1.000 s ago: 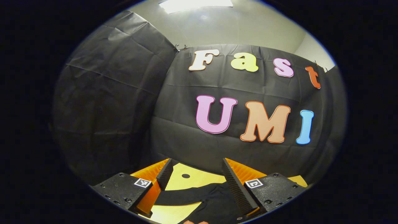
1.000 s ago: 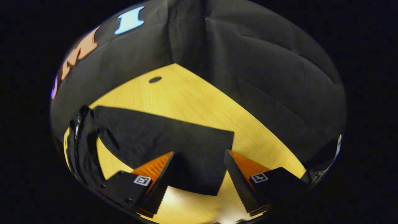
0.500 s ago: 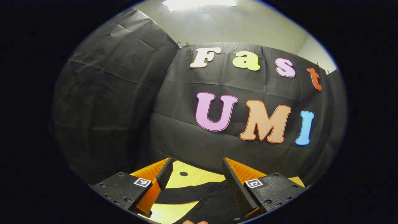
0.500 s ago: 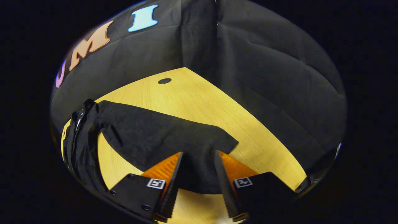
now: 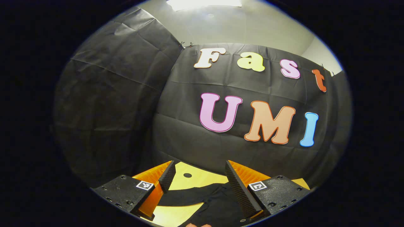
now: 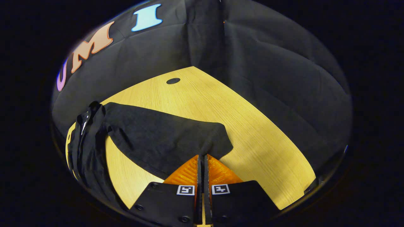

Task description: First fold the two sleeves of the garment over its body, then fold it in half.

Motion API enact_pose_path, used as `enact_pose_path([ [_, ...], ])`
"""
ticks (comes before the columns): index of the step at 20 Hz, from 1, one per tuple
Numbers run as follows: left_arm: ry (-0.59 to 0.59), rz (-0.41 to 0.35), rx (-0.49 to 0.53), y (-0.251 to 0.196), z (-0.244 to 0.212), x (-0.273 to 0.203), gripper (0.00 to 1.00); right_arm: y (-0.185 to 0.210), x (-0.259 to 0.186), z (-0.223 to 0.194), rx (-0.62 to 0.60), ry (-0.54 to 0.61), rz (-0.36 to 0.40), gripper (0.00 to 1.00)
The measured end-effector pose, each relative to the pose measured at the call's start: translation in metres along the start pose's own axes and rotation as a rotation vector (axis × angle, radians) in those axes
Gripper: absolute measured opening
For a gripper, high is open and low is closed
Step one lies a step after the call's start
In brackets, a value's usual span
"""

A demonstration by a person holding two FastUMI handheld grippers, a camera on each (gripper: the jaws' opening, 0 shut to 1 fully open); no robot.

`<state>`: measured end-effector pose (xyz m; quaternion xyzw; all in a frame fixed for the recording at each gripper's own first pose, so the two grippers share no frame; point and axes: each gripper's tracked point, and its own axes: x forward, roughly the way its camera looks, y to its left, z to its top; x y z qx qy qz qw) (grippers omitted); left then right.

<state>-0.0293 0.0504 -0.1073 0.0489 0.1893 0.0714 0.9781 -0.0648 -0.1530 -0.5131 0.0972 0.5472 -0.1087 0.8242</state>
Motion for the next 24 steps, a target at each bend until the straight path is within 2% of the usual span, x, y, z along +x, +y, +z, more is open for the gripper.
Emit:
enact_pose_path([
  [4,-0.036,-0.021,0.103,-0.001,0.009,-0.008,0.92,0.003,-0.012,0.010,-0.096,-0.013,-0.042,0.03],
  [7,-0.037,-0.047,0.094,-0.004,0.003,-0.013,0.93,0.028,-0.034,0.039,-0.108,-0.084,-0.013,0.03],
  [11,-0.007,-0.023,0.085,0.016,-0.008,-0.019,0.93,0.078,-0.067,0.101,-0.148,-0.221,0.044,0.03],
  [13,-0.007,-0.001,0.076,0.030,-0.008,-0.022,0.92,0.116,-0.086,0.128,-0.184,-0.271,0.091,0.02],
  [16,-0.005,0.035,0.065,0.051,-0.008,-0.025,0.92,0.185,-0.103,0.148,-0.228,-0.307,0.179,0.00],
  [17,-0.004,0.050,0.065,0.060,-0.009,-0.025,0.92,0.209,-0.107,0.151,-0.243,-0.314,0.211,0.03],
  [20,0.003,0.097,0.068,0.087,-0.011,-0.030,0.91,0.294,-0.117,0.150,-0.256,-0.323,0.322,0.00],
  [24,0.018,0.163,0.065,0.121,-0.016,-0.036,0.92,0.403,-0.124,0.135,-0.326,-0.308,0.455,0.02],
])
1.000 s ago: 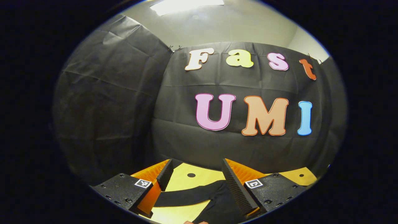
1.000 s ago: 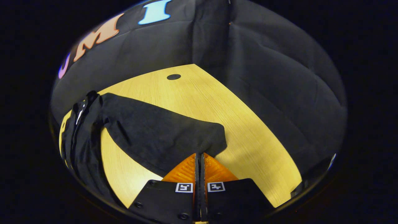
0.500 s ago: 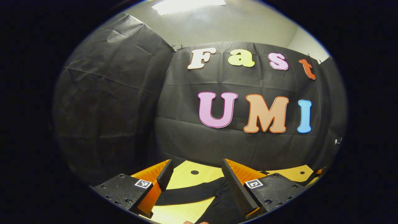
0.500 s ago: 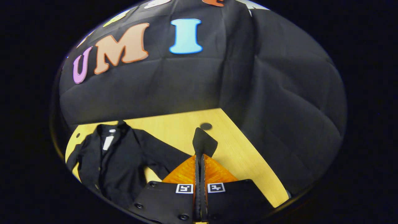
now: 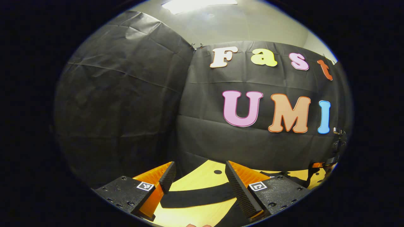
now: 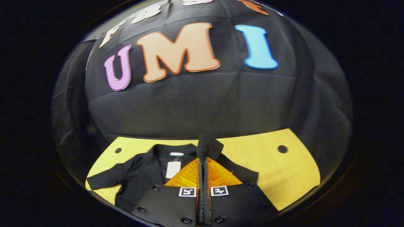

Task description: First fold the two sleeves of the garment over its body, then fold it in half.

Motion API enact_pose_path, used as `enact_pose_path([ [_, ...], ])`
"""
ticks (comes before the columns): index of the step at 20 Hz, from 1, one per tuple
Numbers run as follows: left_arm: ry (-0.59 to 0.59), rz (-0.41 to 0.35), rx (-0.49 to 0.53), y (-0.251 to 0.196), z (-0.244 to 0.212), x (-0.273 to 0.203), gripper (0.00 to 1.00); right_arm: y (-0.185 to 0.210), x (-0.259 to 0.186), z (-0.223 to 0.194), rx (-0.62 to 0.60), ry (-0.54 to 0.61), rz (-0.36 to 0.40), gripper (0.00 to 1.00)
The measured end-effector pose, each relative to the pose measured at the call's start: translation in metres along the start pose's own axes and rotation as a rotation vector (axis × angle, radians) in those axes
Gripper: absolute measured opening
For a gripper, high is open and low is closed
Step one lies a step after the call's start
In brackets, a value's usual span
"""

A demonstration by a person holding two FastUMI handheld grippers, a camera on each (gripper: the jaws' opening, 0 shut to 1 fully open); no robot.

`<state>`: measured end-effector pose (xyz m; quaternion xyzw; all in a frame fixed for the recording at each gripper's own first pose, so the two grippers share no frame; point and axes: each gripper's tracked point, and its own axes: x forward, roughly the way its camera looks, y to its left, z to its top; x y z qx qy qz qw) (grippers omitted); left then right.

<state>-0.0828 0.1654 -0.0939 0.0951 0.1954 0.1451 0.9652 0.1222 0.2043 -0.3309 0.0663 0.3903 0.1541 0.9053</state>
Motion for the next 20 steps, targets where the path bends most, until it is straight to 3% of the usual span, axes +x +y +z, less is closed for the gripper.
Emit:
enact_pose_path([
  [6,0.038,0.115,0.015,0.058,-0.012,-0.003,0.93,0.127,0.049,-0.015,-0.025,0.051,0.170,0.03],
  [9,0.062,0.164,0.027,0.082,-0.019,-0.002,0.93,0.171,0.070,-0.041,-0.022,0.100,0.229,0.02],
  [15,0.079,0.207,0.037,0.098,-0.027,0.004,0.93,0.216,0.085,-0.098,-0.002,0.211,0.340,0.02],
  [20,0.107,0.203,0.016,0.097,-0.038,0.006,0.92,0.232,0.080,-0.109,0.031,0.251,0.430,0.03],
])
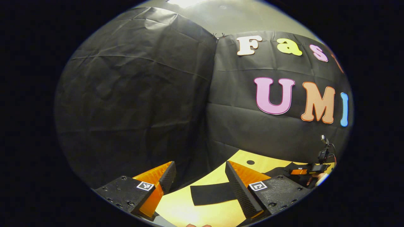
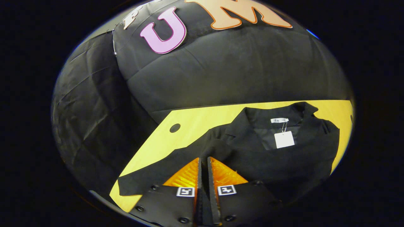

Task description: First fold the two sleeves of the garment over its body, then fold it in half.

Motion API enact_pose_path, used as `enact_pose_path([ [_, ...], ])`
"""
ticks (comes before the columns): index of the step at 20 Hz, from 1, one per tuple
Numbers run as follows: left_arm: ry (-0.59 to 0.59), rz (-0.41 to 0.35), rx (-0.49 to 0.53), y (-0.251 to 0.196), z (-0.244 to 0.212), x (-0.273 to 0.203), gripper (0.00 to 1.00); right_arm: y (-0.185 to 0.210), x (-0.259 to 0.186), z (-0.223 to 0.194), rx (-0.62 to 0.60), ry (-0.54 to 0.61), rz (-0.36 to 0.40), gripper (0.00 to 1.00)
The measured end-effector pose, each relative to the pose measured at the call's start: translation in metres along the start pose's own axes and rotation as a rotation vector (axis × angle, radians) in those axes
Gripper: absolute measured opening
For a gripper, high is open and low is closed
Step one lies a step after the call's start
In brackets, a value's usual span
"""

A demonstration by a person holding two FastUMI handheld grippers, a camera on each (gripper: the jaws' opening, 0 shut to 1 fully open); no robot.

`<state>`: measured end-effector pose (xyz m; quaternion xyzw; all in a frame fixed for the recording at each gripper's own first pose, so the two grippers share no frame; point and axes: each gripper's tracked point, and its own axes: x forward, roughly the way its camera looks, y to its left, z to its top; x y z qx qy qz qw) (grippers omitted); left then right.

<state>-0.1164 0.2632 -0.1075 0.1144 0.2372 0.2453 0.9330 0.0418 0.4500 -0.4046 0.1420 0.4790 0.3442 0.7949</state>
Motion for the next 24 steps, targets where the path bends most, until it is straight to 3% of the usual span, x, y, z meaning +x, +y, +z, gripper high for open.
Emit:
enact_pose_path([
  [5,0.009,-0.022,-0.004,-0.009,-0.007,0.002,0.92,0.004,-0.015,0.006,-0.047,-0.019,0.025,0.99],
  [6,0.013,-0.026,-0.004,-0.013,-0.010,0.004,0.92,0.001,-0.019,0.003,-0.066,-0.009,0.019,0.94],
  [7,0.023,-0.030,-0.001,-0.017,-0.015,0.008,0.92,-0.003,-0.026,0.002,-0.097,-0.004,0.004,0.98],
  [9,0.054,-0.034,0.013,-0.020,-0.031,0.016,0.92,-0.008,-0.047,0.001,-0.173,-0.013,-0.013,0.94],
  [10,0.081,-0.033,0.023,-0.020,-0.042,0.022,0.92,-0.010,-0.060,-0.002,-0.206,-0.021,-0.020,0.99],
  [14,0.181,-0.023,0.032,-0.018,-0.094,0.044,0.92,-0.022,-0.122,-0.010,-0.273,-0.057,-0.058,0.99],
  [16,0.234,-0.015,0.041,-0.013,-0.121,0.057,0.93,-0.037,-0.158,-0.014,-0.309,-0.077,-0.116,0.94],
  [17,0.267,-0.009,0.052,-0.012,-0.137,0.062,0.94,-0.046,-0.178,-0.013,-0.324,-0.090,-0.151,0.99],
  [20,0.353,-0.006,0.088,-0.008,-0.174,0.072,0.95,-0.061,-0.233,-0.005,-0.306,-0.168,-0.225,0.99],
  [24,0.421,-0.022,0.100,-0.014,-0.212,0.090,0.95,-0.075,-0.316,0.028,-0.193,-0.350,-0.291,0.99],
])
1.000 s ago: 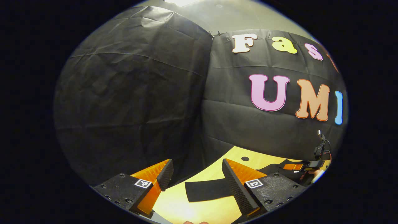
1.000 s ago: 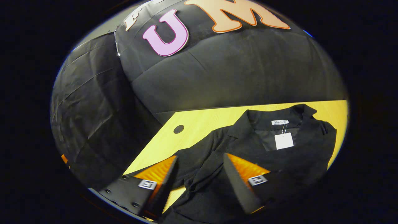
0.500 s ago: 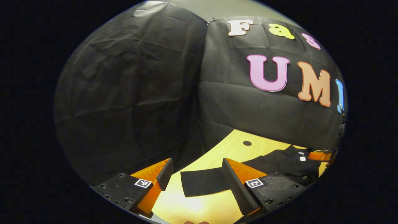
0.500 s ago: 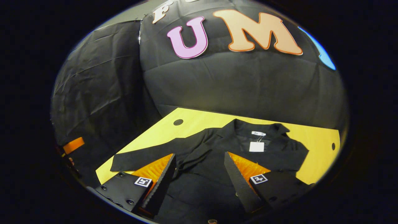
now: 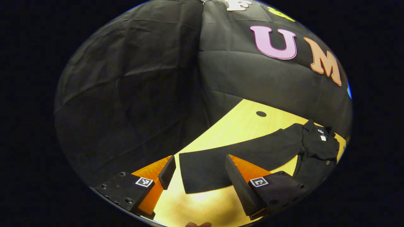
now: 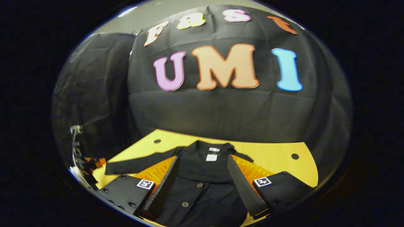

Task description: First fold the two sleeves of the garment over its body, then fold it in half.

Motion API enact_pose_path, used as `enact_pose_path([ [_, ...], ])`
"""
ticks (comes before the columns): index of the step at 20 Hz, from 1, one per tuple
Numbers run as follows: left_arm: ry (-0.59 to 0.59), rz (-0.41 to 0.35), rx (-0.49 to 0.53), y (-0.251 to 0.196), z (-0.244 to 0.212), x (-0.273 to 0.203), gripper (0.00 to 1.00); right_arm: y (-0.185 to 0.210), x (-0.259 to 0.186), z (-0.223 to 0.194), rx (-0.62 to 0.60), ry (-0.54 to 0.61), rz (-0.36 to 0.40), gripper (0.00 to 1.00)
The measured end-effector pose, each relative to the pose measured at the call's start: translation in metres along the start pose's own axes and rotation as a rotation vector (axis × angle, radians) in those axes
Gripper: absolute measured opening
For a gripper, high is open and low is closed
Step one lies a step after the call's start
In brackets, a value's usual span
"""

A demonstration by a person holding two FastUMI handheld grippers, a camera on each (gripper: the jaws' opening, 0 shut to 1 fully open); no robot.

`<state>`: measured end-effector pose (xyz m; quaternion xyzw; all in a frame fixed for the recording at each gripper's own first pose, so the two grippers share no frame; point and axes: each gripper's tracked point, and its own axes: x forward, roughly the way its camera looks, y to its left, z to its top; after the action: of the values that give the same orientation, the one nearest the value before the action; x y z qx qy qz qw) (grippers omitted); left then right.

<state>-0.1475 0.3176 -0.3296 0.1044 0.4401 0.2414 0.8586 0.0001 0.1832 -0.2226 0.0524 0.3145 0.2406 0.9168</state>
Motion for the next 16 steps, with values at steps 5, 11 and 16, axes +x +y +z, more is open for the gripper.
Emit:
enact_pose_path([
  [5,0.112,-0.011,-0.012,-0.002,-0.042,0.027,0.96,-0.096,-0.065,0.028,0.015,-0.098,-0.248,0.98],
  [11,0.134,-0.004,-0.011,-0.005,-0.074,0.030,0.97,-0.140,-0.110,0.022,0.057,-0.120,-0.403,0.98],
  [16,0.107,-0.018,0.002,-0.006,-0.070,0.033,0.97,-0.139,-0.107,-0.002,0.083,-0.072,-0.416,0.98],
])
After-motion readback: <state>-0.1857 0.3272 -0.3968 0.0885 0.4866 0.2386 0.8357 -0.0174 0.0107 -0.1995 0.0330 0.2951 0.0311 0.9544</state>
